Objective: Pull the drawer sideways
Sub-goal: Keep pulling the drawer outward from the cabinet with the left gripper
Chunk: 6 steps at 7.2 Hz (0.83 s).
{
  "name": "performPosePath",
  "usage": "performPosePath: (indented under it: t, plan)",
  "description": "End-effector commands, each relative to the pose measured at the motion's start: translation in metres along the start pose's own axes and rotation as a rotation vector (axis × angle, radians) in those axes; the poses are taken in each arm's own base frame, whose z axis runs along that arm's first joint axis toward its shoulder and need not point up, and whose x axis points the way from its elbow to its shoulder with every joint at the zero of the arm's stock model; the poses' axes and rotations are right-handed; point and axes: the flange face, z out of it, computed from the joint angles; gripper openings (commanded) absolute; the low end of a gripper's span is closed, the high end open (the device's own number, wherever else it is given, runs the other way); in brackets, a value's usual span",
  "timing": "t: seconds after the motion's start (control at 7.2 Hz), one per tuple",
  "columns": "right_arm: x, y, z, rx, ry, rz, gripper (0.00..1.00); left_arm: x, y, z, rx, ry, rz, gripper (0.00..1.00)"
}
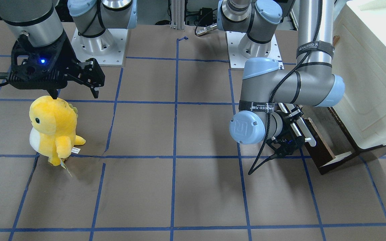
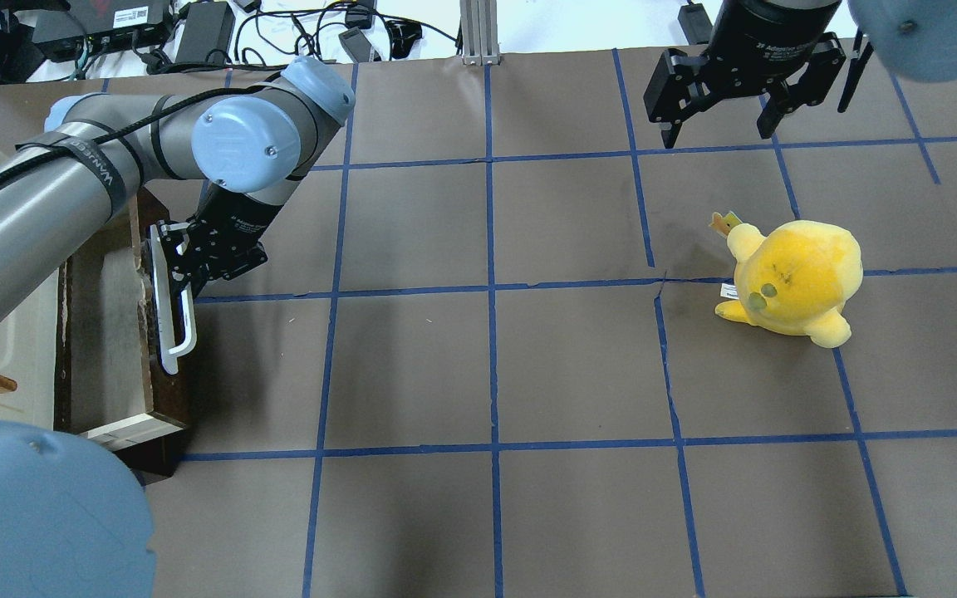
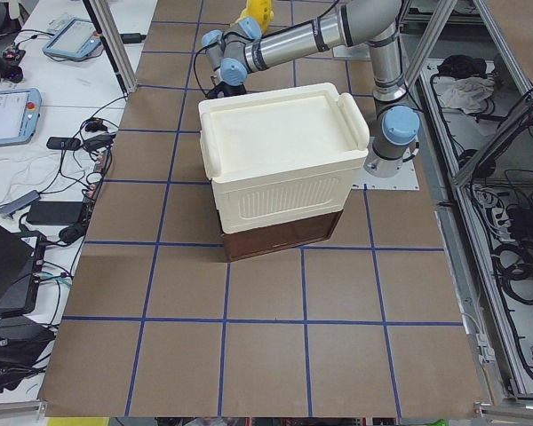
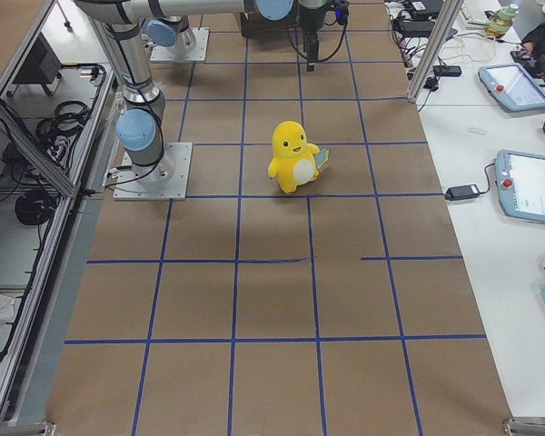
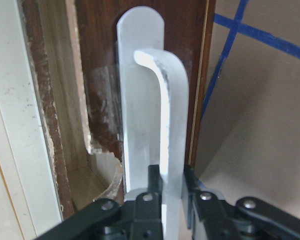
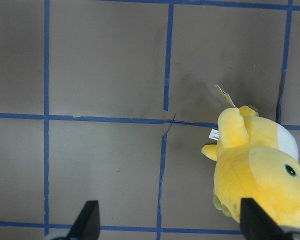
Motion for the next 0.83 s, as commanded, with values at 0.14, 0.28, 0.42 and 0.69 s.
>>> performPosePath:
  t: [0.14,0.28,0.42,0.69]
  plan:
    - [0.000,0.000,0.000,0.000,0.000,0.001,1.00,0.006,0.001,-0.006,0.009,0.003,-0.007,0.06]
    - [0.000,0.000,0.000,0.000,0.000,0.001,1.00,0.010,0.001,-0.012,0.018,0.005,-0.004,0.06]
    - [0.000,0.000,0.000,0.000,-0.001,0.001,1.00,0.013,0.002,-0.015,0.024,0.005,-0.001,0.06]
    - [0.000,0.000,0.000,0.000,-0.001,0.001,1.00,0.014,0.004,-0.017,0.029,0.006,-0.001,0.06]
